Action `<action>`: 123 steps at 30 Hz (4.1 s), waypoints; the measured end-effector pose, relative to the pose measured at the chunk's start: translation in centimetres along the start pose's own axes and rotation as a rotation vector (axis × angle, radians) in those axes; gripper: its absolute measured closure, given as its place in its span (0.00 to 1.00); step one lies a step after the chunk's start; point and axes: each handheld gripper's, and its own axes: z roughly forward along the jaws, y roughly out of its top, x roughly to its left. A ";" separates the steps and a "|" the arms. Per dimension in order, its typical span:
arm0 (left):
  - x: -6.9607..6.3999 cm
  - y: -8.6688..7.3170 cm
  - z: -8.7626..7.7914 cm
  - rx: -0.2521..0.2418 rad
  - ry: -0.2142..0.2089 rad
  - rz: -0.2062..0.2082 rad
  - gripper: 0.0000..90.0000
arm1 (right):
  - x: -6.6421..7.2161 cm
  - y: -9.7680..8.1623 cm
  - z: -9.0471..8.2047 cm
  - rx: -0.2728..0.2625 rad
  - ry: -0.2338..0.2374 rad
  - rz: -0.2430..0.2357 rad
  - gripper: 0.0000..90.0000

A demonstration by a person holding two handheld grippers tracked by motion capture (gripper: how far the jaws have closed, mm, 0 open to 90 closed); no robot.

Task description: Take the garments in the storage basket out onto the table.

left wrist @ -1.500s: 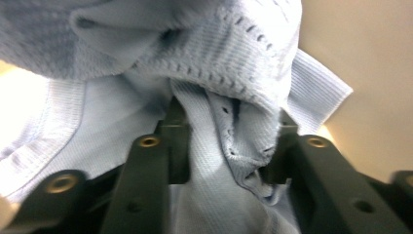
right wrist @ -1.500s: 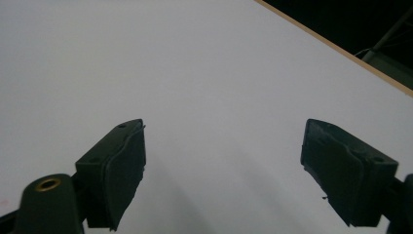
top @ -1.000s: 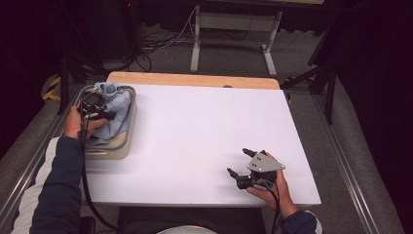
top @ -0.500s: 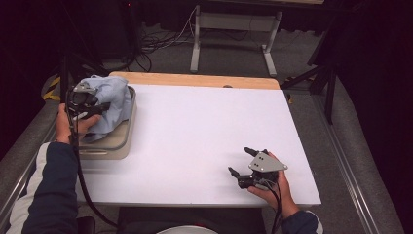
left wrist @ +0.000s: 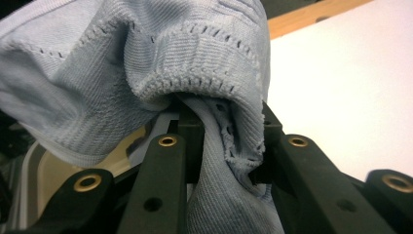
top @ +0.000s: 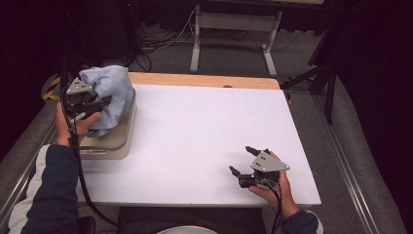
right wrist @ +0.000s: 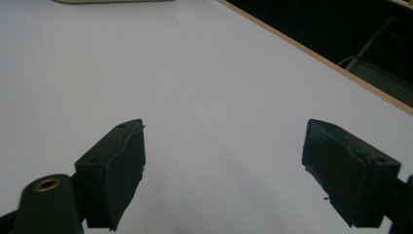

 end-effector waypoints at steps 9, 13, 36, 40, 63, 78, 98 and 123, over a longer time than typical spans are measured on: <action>-0.8 1.4 -1.3 -0.094 -0.031 -0.009 0.82 | -0.1 0.0 0.0 -0.008 -0.003 0.007 0.19; -1.8 2.4 -2.0 -0.136 -0.066 0.006 0.82 | -0.1 0.0 -0.1 -0.016 -0.007 0.009 0.18; -9.7 4.6 -0.6 -0.209 -0.271 0.119 0.81 | -0.3 0.1 -0.5 -0.042 -0.021 0.012 0.18; -11.1 4.8 -0.2 -0.213 -0.309 0.141 0.81 | -0.4 0.1 -0.6 -0.043 -0.024 0.015 0.18; -16.3 4.2 2.6 -0.192 -0.444 0.201 0.81 | -0.4 0.2 -0.8 -0.046 -0.023 0.011 0.18; -19.1 2.7 4.8 -0.117 -0.532 0.250 0.80 | -0.4 0.3 -0.9 -0.054 -0.021 0.009 0.17; -22.3 0.5 7.8 0.002 -0.571 0.298 0.77 | -0.4 0.3 -1.0 -0.054 -0.022 0.010 0.17; -20.5 -0.7 5.7 -0.090 -0.529 0.295 0.47 | -0.4 0.3 -1.1 -0.055 -0.021 0.014 0.17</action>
